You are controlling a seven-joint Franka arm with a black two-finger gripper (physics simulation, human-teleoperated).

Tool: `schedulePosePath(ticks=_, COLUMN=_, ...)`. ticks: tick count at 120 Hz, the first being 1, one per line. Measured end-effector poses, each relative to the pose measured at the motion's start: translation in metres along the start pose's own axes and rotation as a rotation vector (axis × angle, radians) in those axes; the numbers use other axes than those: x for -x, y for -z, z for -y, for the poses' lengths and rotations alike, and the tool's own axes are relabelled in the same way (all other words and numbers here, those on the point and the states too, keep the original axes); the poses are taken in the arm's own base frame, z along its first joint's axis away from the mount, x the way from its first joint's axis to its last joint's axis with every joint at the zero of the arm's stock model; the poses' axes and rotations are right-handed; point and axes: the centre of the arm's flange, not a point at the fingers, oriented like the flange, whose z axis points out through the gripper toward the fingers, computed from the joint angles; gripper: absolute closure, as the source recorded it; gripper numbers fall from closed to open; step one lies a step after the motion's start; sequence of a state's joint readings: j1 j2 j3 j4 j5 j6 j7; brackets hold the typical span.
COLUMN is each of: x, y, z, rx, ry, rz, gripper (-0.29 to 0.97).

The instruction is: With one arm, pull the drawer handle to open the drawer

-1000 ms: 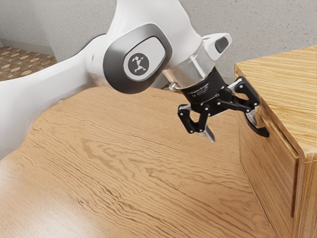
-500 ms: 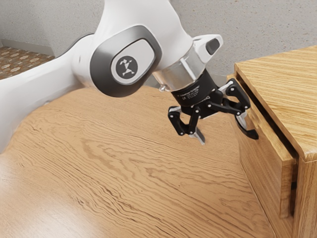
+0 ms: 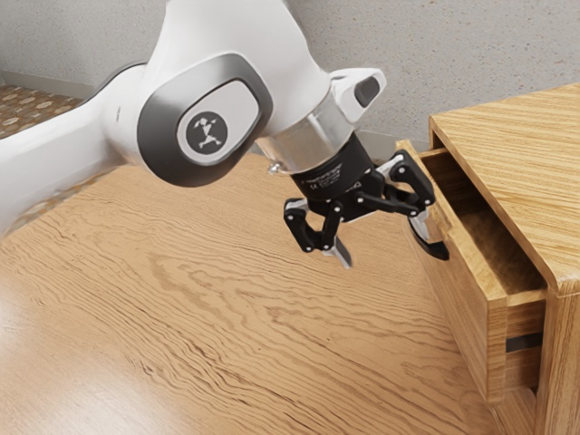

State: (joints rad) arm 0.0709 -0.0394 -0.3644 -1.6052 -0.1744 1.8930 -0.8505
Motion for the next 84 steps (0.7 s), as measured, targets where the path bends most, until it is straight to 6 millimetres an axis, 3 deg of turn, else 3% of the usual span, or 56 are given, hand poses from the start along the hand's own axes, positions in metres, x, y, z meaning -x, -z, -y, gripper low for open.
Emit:
schedulePosePath(ticks=54, x=0.011, y=0.017, z=0.019, rx=-0.015, ry=0.012, rz=-0.034, gripper=0.0)
schedulePosePath(ticks=84, x=0.029, y=0.032, z=0.028, rx=-0.021, ry=0.004, rz=-0.064, gripper=0.0)
